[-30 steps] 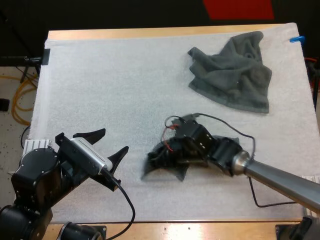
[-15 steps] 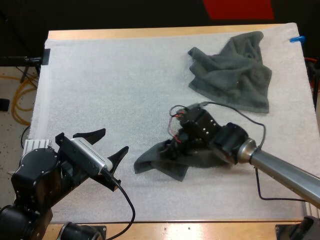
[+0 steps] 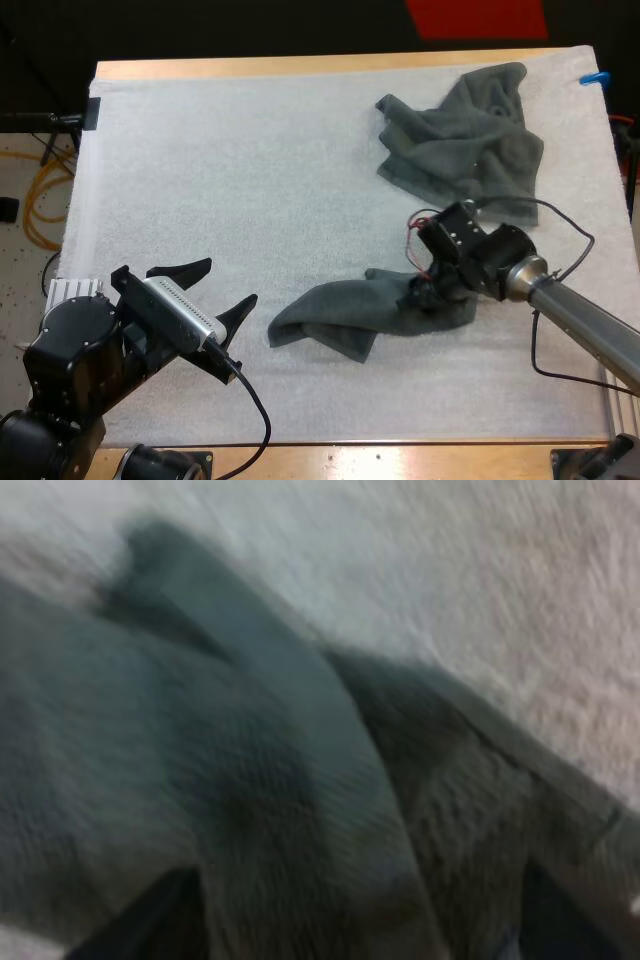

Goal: Pick towel from pile fold and stack

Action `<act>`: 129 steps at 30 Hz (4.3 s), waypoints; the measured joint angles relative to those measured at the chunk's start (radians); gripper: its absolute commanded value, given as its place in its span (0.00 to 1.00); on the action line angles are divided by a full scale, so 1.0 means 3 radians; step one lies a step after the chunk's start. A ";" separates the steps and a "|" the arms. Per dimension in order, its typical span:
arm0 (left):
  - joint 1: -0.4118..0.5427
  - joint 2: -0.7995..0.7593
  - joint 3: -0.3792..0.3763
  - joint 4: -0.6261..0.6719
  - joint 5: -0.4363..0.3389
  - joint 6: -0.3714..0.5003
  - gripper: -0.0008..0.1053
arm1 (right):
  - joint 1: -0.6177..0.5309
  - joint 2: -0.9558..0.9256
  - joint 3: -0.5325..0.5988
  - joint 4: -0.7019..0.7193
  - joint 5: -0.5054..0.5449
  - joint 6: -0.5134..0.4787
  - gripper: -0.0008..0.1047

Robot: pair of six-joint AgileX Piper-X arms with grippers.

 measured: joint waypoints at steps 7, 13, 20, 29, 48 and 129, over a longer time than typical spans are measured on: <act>0.0000 0.0000 0.0000 0.0000 0.0000 0.0000 0.58 | -0.0093 0.0124 0.0280 -0.0462 -0.0649 -0.0006 0.43; 0.0000 0.0000 0.0000 0.0000 0.0000 0.0000 0.58 | -0.0093 0.0134 0.0280 -0.0534 -0.0687 -0.0006 0.01; 0.0000 0.0000 0.0000 0.0000 0.0000 0.0000 0.58 | -0.0093 -0.0269 0.0280 -0.0580 -0.0535 -0.0006 0.01; 0.0000 0.0000 0.0000 0.0000 0.0000 0.0000 0.58 | -0.0110 -0.1324 0.0067 -0.0720 0.1041 -0.0329 0.01; 0.0000 0.0000 0.0000 0.0000 0.0000 0.0000 0.58 | 0.0919 -0.0520 0.0318 -0.1264 0.0461 0.0418 0.01; -0.0421 0.0546 0.0000 0.0027 0.0027 0.0070 0.58 | 0.0092 0.0712 -0.0187 0.0260 0.0069 0.0319 0.01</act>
